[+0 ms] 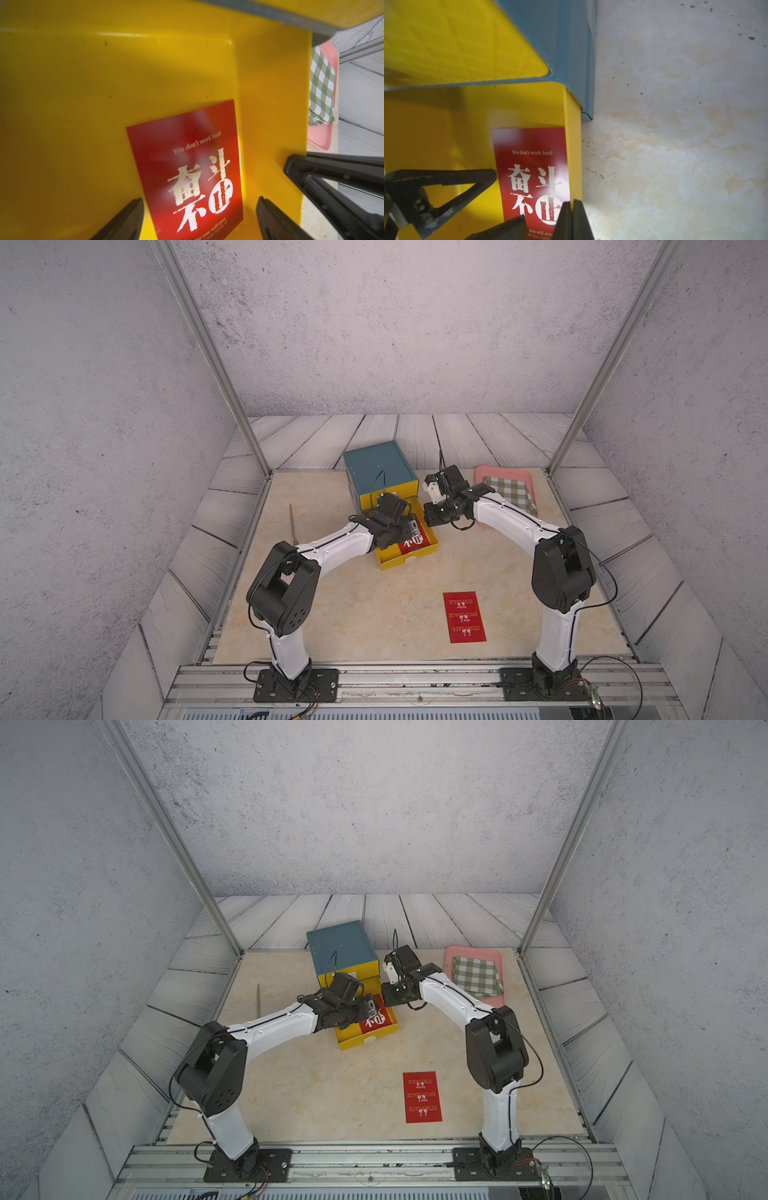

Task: Take the postcards out of the drawer
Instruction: Pick up the postcard from the drawer.

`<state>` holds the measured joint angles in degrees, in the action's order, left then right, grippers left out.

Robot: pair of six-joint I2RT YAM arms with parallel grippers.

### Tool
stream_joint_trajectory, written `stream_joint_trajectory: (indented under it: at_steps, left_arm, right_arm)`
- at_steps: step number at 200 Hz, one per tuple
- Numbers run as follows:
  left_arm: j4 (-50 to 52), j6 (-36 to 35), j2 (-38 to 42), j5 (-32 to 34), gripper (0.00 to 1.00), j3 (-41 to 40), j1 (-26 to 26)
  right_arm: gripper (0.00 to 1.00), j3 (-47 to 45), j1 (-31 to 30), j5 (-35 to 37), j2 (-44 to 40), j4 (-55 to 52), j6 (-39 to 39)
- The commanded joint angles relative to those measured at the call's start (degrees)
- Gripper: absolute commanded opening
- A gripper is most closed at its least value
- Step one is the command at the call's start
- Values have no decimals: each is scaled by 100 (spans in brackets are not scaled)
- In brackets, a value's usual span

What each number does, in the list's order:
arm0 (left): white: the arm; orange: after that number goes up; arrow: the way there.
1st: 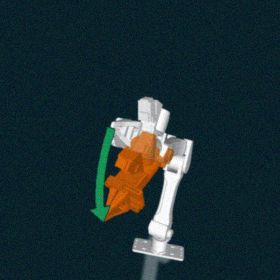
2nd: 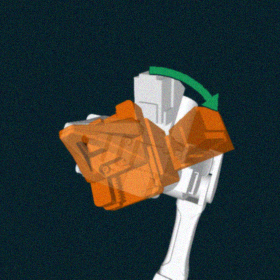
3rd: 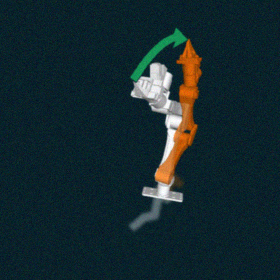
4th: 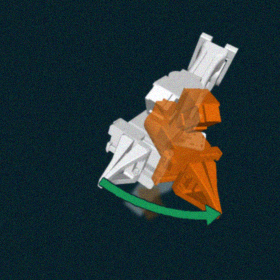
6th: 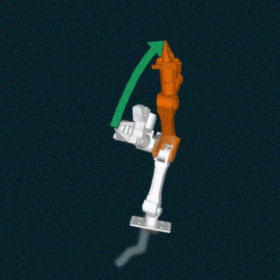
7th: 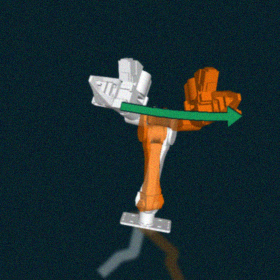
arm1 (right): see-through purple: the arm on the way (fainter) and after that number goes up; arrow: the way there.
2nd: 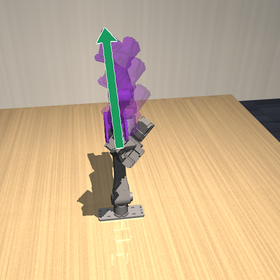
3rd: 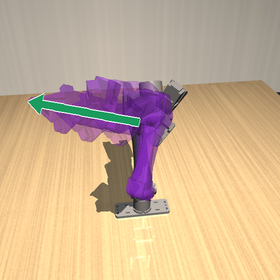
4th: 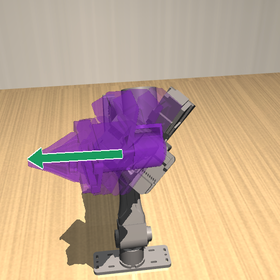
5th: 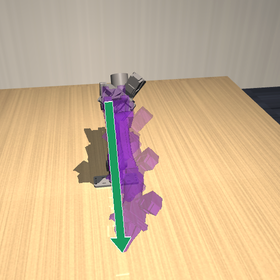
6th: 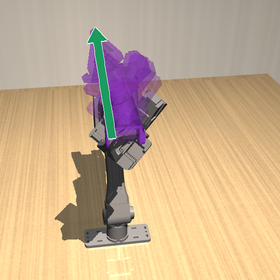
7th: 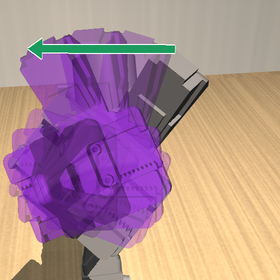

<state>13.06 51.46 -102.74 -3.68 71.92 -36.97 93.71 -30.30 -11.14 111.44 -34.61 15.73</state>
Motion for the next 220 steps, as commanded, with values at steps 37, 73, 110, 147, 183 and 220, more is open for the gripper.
stream_joint_trajectory:
  at_steps: [37,73,110,147,183,220]
  left_arm:
    - [140,-94,-97,3,91,259,50]
    - [224,-88,-214,8,91,312,58]
    - [358,-50,-221,91,91,292,58]
    - [362,-45,-54,191,91,282,58]
    - [613,-140,-24,347,91,448,58]
    - [686,-201,30,457,91,461,58]
  right_arm:
    - [0,479,-19,-55,267,62,126]
    - [0,563,-18,-29,325,41,124]
    - [0,529,-20,43,326,50,123]
    - [0,538,-14,85,329,85,132]
    - [0,543,-19,69,366,77,137]
    - [0,509,-19,68,356,88,137]
